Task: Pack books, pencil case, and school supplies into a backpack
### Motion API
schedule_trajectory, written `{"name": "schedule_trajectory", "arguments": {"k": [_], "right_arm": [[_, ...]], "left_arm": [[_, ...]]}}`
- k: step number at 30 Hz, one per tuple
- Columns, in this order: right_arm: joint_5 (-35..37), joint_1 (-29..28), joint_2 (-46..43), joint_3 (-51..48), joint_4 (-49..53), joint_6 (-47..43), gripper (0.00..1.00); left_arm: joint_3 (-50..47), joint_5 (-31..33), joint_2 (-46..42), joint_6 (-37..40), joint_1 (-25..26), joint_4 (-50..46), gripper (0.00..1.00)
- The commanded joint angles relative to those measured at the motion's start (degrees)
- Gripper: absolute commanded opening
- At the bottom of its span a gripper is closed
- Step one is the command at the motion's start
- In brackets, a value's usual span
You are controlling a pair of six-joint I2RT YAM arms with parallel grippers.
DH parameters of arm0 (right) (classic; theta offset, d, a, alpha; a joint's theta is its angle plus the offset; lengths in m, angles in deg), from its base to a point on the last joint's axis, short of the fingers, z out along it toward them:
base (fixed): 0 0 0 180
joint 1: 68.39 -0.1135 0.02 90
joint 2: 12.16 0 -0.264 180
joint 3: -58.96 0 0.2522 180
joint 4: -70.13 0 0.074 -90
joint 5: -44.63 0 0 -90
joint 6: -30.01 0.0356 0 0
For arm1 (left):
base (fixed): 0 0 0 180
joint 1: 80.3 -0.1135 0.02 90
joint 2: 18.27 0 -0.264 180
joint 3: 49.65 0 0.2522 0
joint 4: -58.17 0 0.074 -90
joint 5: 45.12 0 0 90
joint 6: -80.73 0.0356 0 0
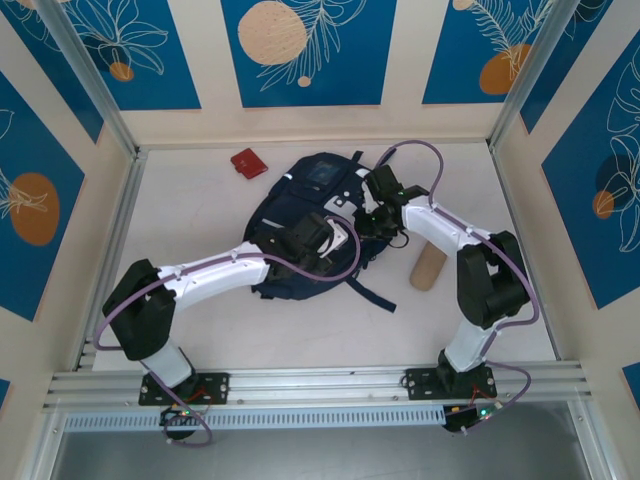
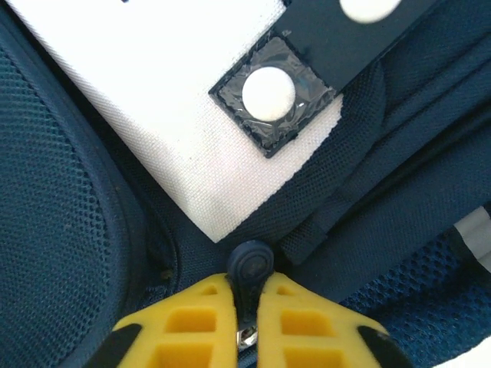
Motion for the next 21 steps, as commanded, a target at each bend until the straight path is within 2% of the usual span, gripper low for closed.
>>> {"name": "schedule_trajectory", "arguments": {"k": [1, 4, 10, 17, 21], "right_arm": [[-0.98, -0.22, -5.34, -2.65, -0.5, 2.62, 0.05], [-0.58, -0.22, -8.5, -5.2, -0.49, 5.76, 0.0], [-2.61, -0.27, -14.32, -11.29, -1.45, 13.12, 0.0], [-11.73, -2.86, -22.23, -22.33, -10.78, 23.05, 0.0], [-7.73, -2.1, -24.3, -21.9, -7.17, 21.07, 0.0]], "left_arm": [[0.81, -0.31, -1.9, -2.53, -0.42, 0.96, 0.0], [1.2, 0.41, -1.27, -3.7, -0.42, 0.82, 0.0], [3.42, 0.54, 0.8, -6.51, -0.51, 0.17, 0.0], [5.15, -1.06, 2.76, -9.16, -0.5, 1.25, 0.0], [4.9, -0.95, 2.45, -8.5, -0.55, 1.27, 0.0]]}}
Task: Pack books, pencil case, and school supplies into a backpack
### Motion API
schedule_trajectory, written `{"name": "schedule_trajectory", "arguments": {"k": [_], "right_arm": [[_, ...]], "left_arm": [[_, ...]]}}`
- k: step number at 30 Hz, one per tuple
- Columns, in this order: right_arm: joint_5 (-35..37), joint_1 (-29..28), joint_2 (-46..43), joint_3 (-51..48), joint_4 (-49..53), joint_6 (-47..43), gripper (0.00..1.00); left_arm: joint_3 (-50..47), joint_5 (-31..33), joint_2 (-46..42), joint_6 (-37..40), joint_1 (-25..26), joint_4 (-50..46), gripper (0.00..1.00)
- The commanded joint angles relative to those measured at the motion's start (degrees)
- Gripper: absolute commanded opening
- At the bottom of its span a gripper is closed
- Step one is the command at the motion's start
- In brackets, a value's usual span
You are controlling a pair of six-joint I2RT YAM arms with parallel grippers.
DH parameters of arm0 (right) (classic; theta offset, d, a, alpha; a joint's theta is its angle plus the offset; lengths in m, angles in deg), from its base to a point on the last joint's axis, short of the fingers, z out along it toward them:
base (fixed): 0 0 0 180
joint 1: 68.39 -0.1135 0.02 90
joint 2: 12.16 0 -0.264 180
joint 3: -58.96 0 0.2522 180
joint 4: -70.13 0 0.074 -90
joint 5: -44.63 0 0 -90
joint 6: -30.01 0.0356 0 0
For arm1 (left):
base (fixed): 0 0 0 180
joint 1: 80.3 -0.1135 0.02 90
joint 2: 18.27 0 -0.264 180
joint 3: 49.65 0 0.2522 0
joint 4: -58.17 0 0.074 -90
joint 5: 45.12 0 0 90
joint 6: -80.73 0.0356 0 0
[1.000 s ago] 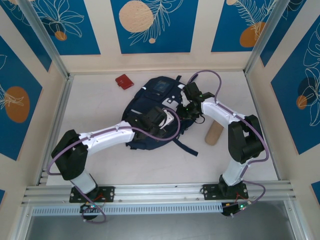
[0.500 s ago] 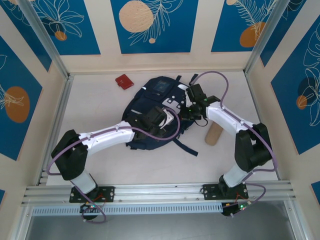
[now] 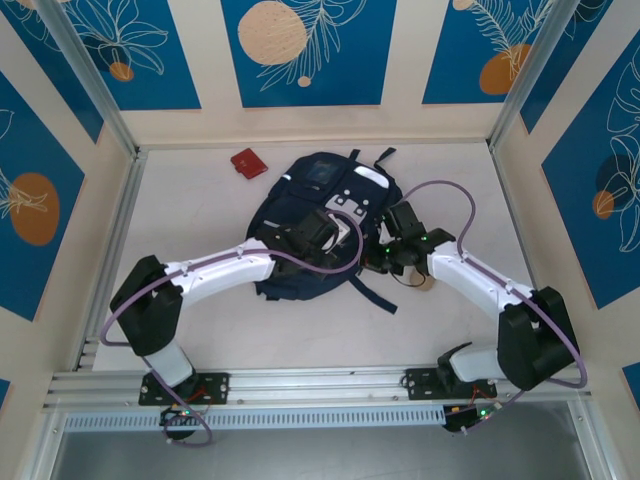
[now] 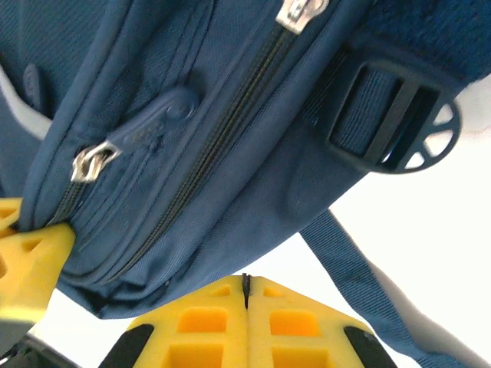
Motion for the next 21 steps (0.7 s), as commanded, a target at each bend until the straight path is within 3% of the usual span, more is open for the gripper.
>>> {"name": "schedule_trajectory", "arguments": {"k": [1, 4, 6, 11, 21], "right_arm": [[1.76, 1.75, -2.12, 1.67, 1.98, 0.32, 0.03], [6.72, 3.9, -0.76, 5.24, 6.26, -3.57, 0.31], [7.95, 5.1, 1.65, 8.13, 7.82, -6.76, 0.4], [6.76, 6.76, 8.63, 14.82, 8.75, -12.38, 0.44], [4.03, 8.61, 22.11, 25.44, 10.26, -15.41, 0.47]], "left_arm": [[1.71, -0.06, -0.21, -1.3, -0.61, 2.06, 0.0], [0.21, -0.97, -1.59, -0.07, -0.56, 2.85, 0.0], [-0.88, -1.66, -2.67, 0.54, -0.61, 3.52, 0.0], [-1.77, -2.7, -3.68, 0.82, -0.7, 3.98, 0.0], [-2.05, -3.06, -4.21, 0.85, -0.7, 3.75, 0.0]]}}
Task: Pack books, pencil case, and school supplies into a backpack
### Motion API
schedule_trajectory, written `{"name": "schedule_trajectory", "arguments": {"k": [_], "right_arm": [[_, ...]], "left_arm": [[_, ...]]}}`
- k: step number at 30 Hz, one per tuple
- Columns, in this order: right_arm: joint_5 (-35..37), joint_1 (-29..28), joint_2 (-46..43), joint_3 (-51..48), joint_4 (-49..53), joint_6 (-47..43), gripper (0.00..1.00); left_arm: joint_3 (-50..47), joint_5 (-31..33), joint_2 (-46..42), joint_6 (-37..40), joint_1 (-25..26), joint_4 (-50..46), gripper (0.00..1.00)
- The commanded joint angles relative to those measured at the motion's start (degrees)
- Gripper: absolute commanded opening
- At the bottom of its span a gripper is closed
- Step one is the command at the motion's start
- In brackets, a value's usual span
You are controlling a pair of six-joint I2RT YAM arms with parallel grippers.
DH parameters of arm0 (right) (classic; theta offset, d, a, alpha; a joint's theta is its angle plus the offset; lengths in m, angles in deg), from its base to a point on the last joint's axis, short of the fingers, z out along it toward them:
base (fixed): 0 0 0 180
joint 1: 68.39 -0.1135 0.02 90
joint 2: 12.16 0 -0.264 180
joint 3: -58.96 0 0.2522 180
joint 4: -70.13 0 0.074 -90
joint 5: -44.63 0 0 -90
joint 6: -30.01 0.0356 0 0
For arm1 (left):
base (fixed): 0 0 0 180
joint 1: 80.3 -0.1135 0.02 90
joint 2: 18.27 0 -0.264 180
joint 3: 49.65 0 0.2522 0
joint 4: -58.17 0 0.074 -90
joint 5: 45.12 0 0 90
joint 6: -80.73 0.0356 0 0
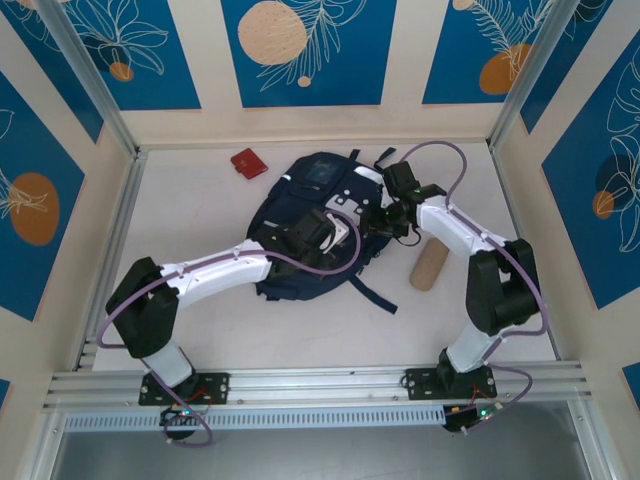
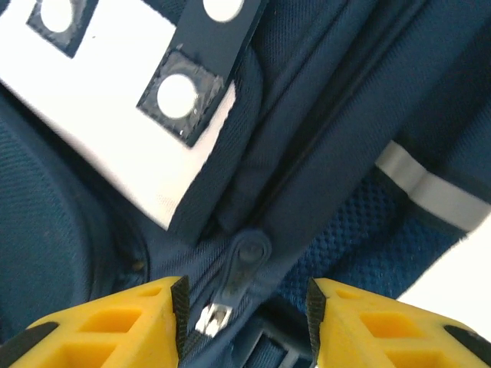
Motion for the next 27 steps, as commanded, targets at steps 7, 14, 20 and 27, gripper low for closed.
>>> {"name": "schedule_trajectory", "arguments": {"k": [7, 14, 20, 27], "right_arm": [[-0.07, 1.01, 2.55, 2.01, 2.78, 0.84, 0.35], [-2.25, 1.92, -2.12, -1.99, 3.18, 0.68, 0.35], [-8.57, 2.77, -3.58, -3.63, 4.02, -2.25, 0.36], [-12.95, 2.64, -6.84, -5.07, 3.39, -5.84, 0.42]], "left_arm": [[-0.64, -1.18, -2.93, -0.56, -0.4, 2.05, 0.0], [-0.4, -0.76, -2.48, -0.2, -0.48, 1.74, 0.0], [-0.39, -0.03, -3.07, -0.44, -0.57, 1.67, 0.0], [-0.28, -0.47, -3.77, 0.57, -0.94, 0.82, 0.0]]}}
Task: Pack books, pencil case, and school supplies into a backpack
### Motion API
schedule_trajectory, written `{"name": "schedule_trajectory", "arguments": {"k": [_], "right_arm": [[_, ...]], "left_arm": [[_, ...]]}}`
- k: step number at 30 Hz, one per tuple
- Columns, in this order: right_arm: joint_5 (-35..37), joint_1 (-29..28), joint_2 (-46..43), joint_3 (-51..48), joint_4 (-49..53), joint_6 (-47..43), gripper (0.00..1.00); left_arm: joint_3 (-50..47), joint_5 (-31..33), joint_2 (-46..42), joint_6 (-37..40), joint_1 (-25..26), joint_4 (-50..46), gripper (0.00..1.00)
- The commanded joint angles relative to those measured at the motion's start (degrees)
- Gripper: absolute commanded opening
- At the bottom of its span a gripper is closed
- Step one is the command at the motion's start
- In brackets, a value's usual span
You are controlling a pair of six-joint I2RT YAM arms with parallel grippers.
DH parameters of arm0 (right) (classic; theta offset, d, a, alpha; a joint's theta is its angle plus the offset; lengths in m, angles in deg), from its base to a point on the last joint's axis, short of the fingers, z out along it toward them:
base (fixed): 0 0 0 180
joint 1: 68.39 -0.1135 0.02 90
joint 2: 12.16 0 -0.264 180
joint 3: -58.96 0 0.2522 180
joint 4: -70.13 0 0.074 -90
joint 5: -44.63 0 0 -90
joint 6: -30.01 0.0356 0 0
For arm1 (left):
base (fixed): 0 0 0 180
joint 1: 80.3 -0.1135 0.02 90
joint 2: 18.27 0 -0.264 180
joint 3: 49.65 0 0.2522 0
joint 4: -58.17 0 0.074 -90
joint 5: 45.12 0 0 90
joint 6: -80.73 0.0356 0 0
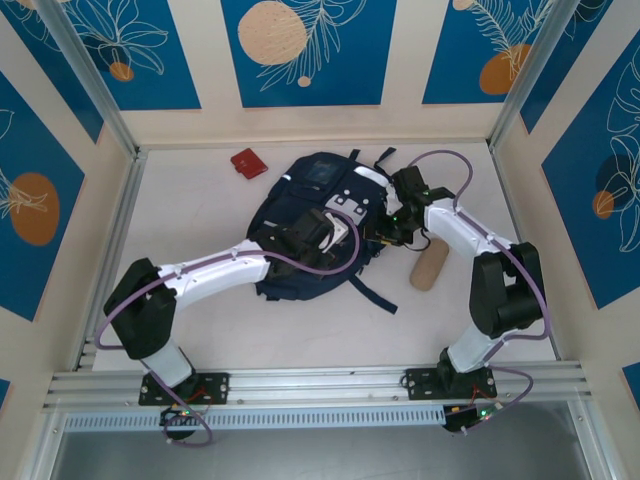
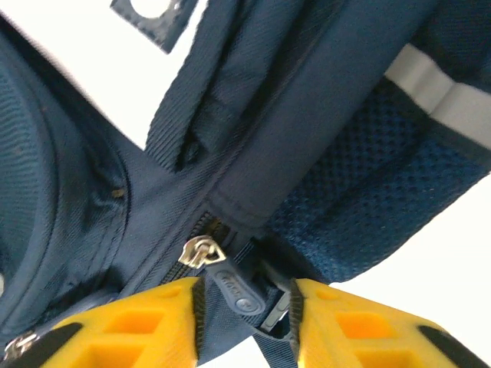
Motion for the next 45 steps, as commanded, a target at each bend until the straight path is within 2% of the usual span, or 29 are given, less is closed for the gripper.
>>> {"name": "schedule_trajectory", "arguments": {"k": [1, 5, 9, 13, 18, 24, 34, 36, 39, 45], "right_arm": [[-4.53, 0.02, -4.0, -1.69, -0.2, -3.34, 0.45], [-6.76, -0.31, -3.97, -3.1, -1.88, -6.92, 0.5], [-6.86, -0.45, -2.87, -4.23, -4.01, -9.38, 0.43], [-4.44, -0.36, -1.53, -4.27, -5.03, -11.02, 0.42], [-5.98, -0.38, -0.53, -3.26, -5.88, -14.01, 0.4], [-7.22, -0.46, 0.9, -2.44, -6.12, -17.54, 0.33], [-9.86, -0.45, 0.63, -2.9, -7.78, -21.53, 0.37], [-9.82, -0.44, 0.89, -2.82, -7.83, -21.92, 0.34], [-8.49, -0.52, 0.69, -2.93, -7.86, -21.55, 0.22], [-6.32, -0.83, -3.81, -5.57, -9.22, -19.54, 0.07]], "left_arm": [[0.04, -0.47, -3.22, 0.44, -0.79, 0.43, 0.0], [-0.25, -0.83, -4.35, 0.28, -1.25, 0.35, 0.0], [-0.4, -1.18, -5.11, -0.07, -1.41, 0.42, 0.0], [-0.52, -1.63, -5.27, -0.12, -1.59, 0.35, 0.0], [-0.58, -2.05, -5.36, -0.25, -1.67, 0.39, 0.0], [-0.44, -2.51, -5.52, -0.26, -1.76, 0.46, 0.0], [-0.32, -3.11, -5.44, -0.21, -1.94, 0.5, 0.0], [-0.31, -3.18, -5.47, -0.26, -2.03, 0.45, 0.0], [-0.31, -3.11, -5.45, -0.33, -2.03, 0.51, 0.0], [-0.13, -3.26, -4.94, -1.04, -2.13, 0.77, 0.0]]}}
